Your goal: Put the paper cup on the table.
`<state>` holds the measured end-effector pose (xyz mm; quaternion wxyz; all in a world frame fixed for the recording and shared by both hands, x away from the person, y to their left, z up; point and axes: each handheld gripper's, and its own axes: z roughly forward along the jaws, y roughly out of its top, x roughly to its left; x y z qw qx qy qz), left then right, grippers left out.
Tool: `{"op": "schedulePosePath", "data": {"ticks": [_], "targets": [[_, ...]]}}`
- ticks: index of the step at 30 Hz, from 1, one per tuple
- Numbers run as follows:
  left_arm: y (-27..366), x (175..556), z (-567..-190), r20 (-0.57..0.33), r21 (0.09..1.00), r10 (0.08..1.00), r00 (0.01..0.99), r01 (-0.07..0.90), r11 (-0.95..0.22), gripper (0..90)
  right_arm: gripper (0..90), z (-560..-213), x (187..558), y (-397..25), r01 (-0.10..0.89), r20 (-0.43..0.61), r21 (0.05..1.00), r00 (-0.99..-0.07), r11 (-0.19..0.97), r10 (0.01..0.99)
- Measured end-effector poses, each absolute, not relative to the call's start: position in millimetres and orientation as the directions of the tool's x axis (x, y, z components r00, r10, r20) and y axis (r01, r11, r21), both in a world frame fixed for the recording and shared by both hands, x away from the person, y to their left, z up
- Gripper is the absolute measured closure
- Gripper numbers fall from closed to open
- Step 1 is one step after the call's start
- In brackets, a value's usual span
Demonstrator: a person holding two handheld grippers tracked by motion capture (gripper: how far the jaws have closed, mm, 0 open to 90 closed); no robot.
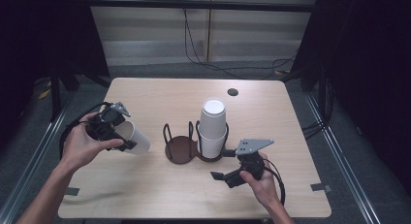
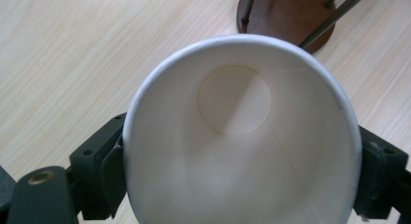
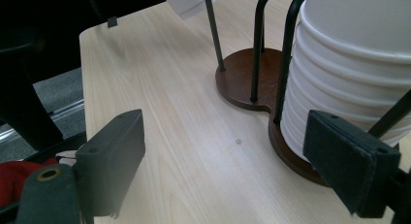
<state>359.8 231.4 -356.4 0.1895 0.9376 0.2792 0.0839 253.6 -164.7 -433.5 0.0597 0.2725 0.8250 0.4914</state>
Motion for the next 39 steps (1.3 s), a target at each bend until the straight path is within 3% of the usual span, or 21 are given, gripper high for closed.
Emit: {"op": "schedulePosePath", "data": {"ticks": [16, 39], "targets": [[195.2, 379.9, -370.9, 0.115, 0.258, 0.511, 0.852, 0.471, -0.843, 13.3, 15.0, -435.6, 254.0, -163.5, 0.392, 0.167, 0.839, -0.845, 0.378, 0.508], [175.4, 400.7, -397.9, 0.099, 0.206, 0.503, 0.859, 0.477, -0.855, 9.4, 15.0, -435.8, 252.3, -161.7, 0.387, 0.163, 0.838, -0.850, 0.385, 0.501]]}}
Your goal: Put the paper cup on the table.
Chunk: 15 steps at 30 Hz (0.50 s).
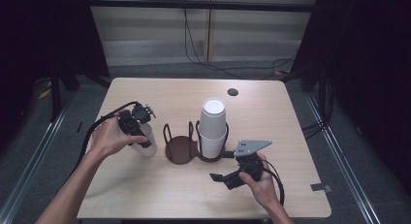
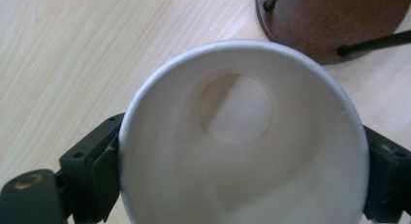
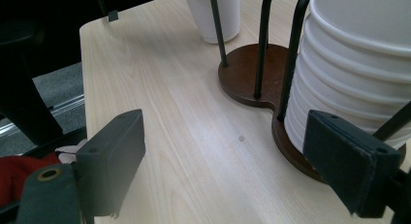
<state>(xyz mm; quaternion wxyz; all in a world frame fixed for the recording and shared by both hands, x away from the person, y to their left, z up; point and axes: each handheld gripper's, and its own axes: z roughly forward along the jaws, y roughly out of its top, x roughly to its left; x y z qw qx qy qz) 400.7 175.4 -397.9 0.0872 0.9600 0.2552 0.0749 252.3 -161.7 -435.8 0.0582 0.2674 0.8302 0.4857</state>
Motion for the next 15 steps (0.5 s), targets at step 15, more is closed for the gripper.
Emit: {"op": "schedulePosePath", "data": {"ticks": [15], "targets": [[170.9, 408.9, -407.7, 0.079, 0.222, 0.525, 0.847, 0.499, -0.838, 6.7, 15.0, -436.9, 252.3, -161.7, 0.391, 0.166, 0.835, -0.850, 0.386, 0.500]]}}
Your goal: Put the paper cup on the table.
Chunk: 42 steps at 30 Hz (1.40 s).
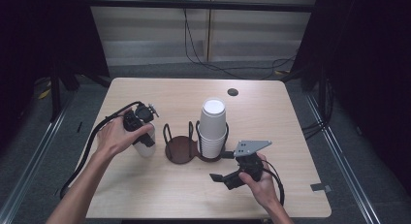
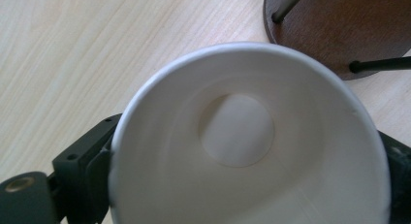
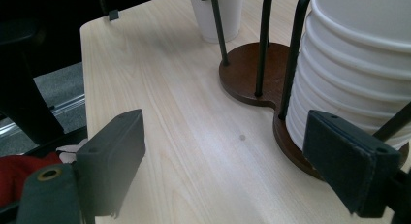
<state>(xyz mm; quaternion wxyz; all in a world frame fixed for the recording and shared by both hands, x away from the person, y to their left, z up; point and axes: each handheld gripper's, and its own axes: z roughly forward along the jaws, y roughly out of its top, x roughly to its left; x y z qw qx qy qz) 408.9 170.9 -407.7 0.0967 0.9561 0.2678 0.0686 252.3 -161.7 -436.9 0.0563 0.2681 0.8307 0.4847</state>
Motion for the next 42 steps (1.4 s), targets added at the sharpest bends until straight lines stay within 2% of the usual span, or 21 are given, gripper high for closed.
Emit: {"op": "schedulePosePath", "data": {"ticks": [10, 20, 25, 27, 36, 38, 42], "targets": [[178.1, 408.2, -412.9, 0.039, 0.244, 0.515, 0.856, 0.491, -0.836, 6.6, 15.4, -437.8, 252.3, -161.4, 0.395, 0.174, 0.835, -0.850, 0.383, 0.498], [188.4, 403.3, -419.2, 0.038, 0.323, 0.496, 0.867, 0.459, -0.828, 7.6, 15.6, -437.9, 252.6, -161.4, 0.399, 0.179, 0.833, -0.849, 0.383, 0.497], [196.3, 404.9, -426.5, -0.005, 0.331, 0.503, 0.865, 0.476, -0.815, 5.4, 15.6, -437.6, 252.2, -161.5, 0.398, 0.175, 0.832, -0.849, 0.386, 0.498], [200.9, 404.1, -430.6, -0.030, 0.356, 0.511, 0.859, 0.487, -0.798, 1.5, 15.6, -437.6, 252.4, -161.6, 0.399, 0.176, 0.832, -0.848, 0.385, 0.499], [222.2, 401.2, -437.9, -0.088, 0.409, 0.501, 0.861, 0.489, -0.770, 1.1, 15.6, -438.5, 252.8, -161.3, 0.402, 0.181, 0.830, -0.850, 0.387, 0.495], [223.5, 397.4, -438.0, -0.064, 0.410, 0.508, 0.859, 0.487, -0.771, 1.1, 15.4, -438.5, 252.9, -161.4, 0.402, 0.181, 0.829, -0.850, 0.388, 0.495], [228.3, 395.1, -437.9, -0.071, 0.434, 0.510, 0.858, 0.486, -0.758, 1.2, 15.4, -438.8, 253.2, -161.0, 0.406, 0.184, 0.827, -0.848, 0.388, 0.496]]}}
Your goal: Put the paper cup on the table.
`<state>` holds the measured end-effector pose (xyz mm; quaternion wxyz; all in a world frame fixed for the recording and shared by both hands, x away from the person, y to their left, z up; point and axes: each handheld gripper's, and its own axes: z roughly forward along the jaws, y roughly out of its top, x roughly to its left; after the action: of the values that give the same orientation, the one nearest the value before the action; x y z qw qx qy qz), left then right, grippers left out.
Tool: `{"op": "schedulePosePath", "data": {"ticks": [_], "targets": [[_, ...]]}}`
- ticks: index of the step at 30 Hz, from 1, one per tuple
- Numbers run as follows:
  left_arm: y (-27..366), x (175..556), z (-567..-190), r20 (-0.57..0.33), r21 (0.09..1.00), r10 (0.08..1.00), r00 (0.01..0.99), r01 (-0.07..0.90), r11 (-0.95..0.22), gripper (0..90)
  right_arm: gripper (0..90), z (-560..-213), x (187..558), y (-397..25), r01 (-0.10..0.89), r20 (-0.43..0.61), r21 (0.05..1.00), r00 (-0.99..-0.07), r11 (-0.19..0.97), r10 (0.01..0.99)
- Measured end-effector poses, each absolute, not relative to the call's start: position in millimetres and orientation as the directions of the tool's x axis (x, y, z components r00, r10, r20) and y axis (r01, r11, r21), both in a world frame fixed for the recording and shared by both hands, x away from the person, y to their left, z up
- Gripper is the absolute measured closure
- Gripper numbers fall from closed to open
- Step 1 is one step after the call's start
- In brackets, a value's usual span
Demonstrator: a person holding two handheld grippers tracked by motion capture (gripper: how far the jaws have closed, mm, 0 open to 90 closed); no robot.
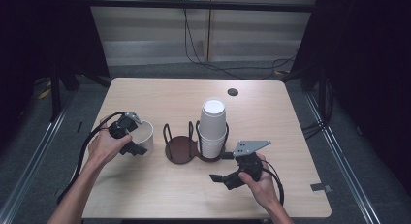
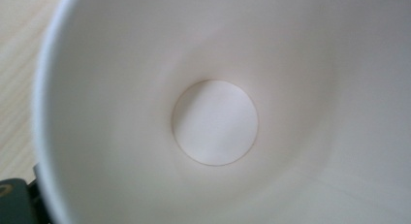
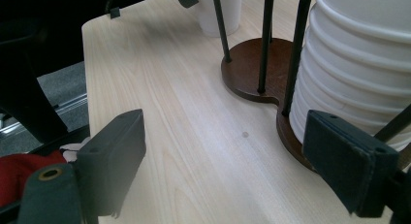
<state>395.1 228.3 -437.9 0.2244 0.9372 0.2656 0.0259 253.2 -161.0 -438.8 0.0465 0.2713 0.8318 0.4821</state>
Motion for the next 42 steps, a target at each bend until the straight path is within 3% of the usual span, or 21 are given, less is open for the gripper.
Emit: {"op": "schedulePosePath", "data": {"ticks": [16, 26, 30, 37, 42], "targets": [[246.5, 369.6, -434.7, -0.031, 0.505, 0.510, 0.860, 0.454, -0.735, 11.1, 15.3, -438.4, 253.1, -162.7, 0.407, 0.182, 0.828, -0.845, 0.385, 0.503], [253.1, 361.8, -440.8, -0.078, 0.526, 0.530, 0.845, 0.486, -0.698, 15.5, 15.2, -438.1, 253.0, -163.4, 0.410, 0.181, 0.826, -0.843, 0.388, 0.506], [257.3, 354.2, -443.2, -0.056, 0.528, 0.537, 0.842, 0.481, -0.700, 15.7, 15.2, -437.9, 253.2, -164.3, 0.411, 0.182, 0.826, -0.842, 0.385, 0.508], [266.2, 338.1, -442.7, -0.088, 0.575, 0.548, 0.832, 0.492, -0.654, 16.4, 15.2, -438.3, 253.6, -164.9, 0.413, 0.182, 0.826, -0.840, 0.385, 0.512], [269.8, 327.3, -441.2, -0.173, 0.644, 0.519, 0.837, 0.495, -0.584, 16.6, 14.0, -438.2, 253.9, -165.9, 0.418, 0.185, 0.826, -0.835, 0.377, 0.518]]}}
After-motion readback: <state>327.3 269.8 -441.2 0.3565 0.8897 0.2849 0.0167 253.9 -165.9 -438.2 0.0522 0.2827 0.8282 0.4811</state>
